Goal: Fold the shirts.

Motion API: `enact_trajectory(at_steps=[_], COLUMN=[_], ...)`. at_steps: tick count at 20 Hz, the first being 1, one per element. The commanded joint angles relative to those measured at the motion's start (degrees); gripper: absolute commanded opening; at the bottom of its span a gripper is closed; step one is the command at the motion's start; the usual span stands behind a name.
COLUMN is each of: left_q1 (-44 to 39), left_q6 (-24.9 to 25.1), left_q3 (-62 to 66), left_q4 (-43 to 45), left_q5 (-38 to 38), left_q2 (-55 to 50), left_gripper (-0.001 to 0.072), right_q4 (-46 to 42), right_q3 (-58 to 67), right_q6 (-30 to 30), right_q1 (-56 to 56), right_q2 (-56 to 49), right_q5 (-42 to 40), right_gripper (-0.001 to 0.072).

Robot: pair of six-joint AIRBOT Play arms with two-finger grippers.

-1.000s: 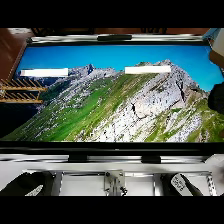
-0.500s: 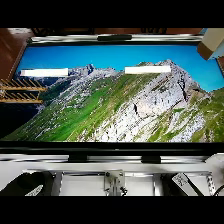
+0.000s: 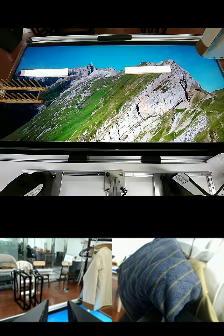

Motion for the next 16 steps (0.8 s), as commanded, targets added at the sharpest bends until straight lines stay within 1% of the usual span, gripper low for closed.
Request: enact_trajectory(at_steps=[1, 2, 3, 4, 5, 6, 7, 8, 9, 10, 11, 12, 13, 14, 15, 16], left_q1=[0.4, 0.4, 0.4, 0.4, 0.4, 0.4, 0.4, 0.4, 0.4, 0.4, 0.4, 0.4, 0.4, 0.5, 0.7, 1.1], left_q6=[-0.6, -0.6, -0.6, -0.6, -0.6, -0.6, -0.6, -0.6, -0.6, -0.5, -0.5, -0.5, -0.5, -0.5, -0.5, -0.5], left_q3=[0.0, 0.0, 0.0, 0.0, 0.0, 0.0, 0.0, 0.0, 0.0, 0.0, 0.0, 0.0, 0.0, 0.0, 0.0, 0.0], left_q4=[0.0, 0.0, 0.0, 0.0, 0.0, 0.0, 0.0, 0.0, 0.0, 0.2, 1.4, 1.8, 1.9, 1.9, 1.9, 2.0], left_q5=[-1.0, -1.0, -1.0, -1.0, -1.0, -0.9, -0.9, -0.9, -1.0, -1.0, -1.4, -2.5, -4.4, -7.4, -10.9, -15.4], left_q2=[-1.4, -1.9, -2.4, -2.9, -3.3, -3.8, -4.4, -5.1, -5.8, -6.7, -7.6, -8.6, -9.6, -10.6, -11.4, -12.1], left_gripper=[0.031, 0.031, 0.031, 0.0311, 0.0311, 0.0311, 0.0311, 0.0311, 0.0311, 0.0311, 0.0311, 0.0311, 0.031, 0.031, 0.031, 0.0309], right_q4=[0.2, 0.4, 0.4, 0.4, 0.5, 1.2, 2.3, 3.4, 4.6, 7.0, 10.3, 13.8, 17.4, 20.7, 22.7, 24.6], right_q3=[0.5, 0.5, 0.5, 0.5, 0.5, 0.5, 0.5, 0.5, 0.5, 0.5, 0.5, 0.5, 0.5, 0.5, 0.5, 0.5], right_q6=[1.6, 2.9, 2.9, 2.8, 2.8, 2.8, 2.8, 2.7, 2.7, 1.8, -0.6, -4.5, -10.3, -17.0, -21.9, -24.9], right_q1=[-1.2, -1.4, -1.4, -1.4, -1.3, -1.2, -0.8, -0.2, 1.0, 2.4, 3.7, 5.4, 7.4, 9.5, 11.6, 13.6], right_q2=[-1.4, -1.4, -1.4, -1.3, -1.2, -1.2, -1.0, -0.5, 0.1, 0.7, 1.3, 1.8, 2.2, 2.4, 2.5, 2.5], right_q5=[0.0, 0.6, 1.0, 0.7, 0.5, 0.9, 3.5, 7.6, 13.7, 21.0, 28.0, 34.9, 42.2, 49.5, 56.5, 62.5], right_gripper=[0.0106, 0.0106, 0.0109, 0.0133, 0.0276, 0.0464, 0.05, 0.05, 0.05, 0.05, 0.05, 0.05, 0.05, 0.05, 0.05, 0.0499])
